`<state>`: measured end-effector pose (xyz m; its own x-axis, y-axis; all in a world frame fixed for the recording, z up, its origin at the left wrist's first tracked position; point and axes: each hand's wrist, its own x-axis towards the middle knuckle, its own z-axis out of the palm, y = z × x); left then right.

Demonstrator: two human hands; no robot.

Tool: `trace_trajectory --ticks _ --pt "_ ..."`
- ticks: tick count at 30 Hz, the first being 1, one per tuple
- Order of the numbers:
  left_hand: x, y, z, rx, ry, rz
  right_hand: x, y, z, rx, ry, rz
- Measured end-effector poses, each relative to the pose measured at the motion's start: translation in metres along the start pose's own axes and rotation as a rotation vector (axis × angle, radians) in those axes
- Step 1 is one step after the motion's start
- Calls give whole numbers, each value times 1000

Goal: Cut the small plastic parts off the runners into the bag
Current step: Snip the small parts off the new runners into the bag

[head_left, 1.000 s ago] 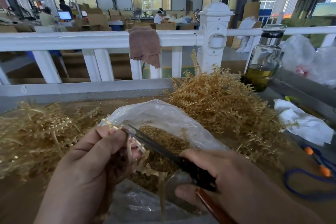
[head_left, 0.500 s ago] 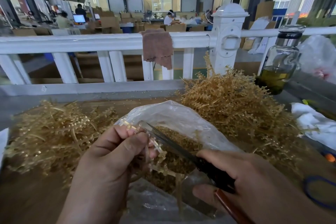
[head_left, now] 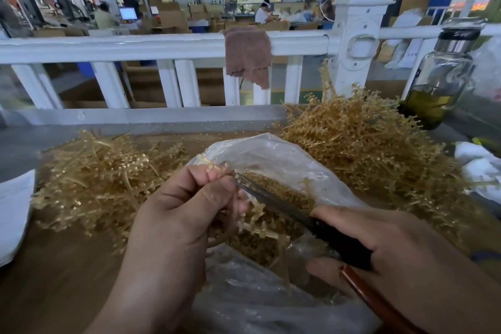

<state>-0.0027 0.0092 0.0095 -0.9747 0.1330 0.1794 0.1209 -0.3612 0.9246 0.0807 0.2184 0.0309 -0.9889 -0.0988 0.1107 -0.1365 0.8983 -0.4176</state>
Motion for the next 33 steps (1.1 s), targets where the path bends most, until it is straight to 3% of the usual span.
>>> trace_trajectory --ticks 15,21,33 --pt "-1 2 -5 146 -50 63 2 -2 -2 -57 92 -61" --pt "1 -1 -6 140 -48 74 3 -2 -1 -64 203 -116" --pt "1 1 -7 119 -68 31 4 -6 -1 -59 133 -94"
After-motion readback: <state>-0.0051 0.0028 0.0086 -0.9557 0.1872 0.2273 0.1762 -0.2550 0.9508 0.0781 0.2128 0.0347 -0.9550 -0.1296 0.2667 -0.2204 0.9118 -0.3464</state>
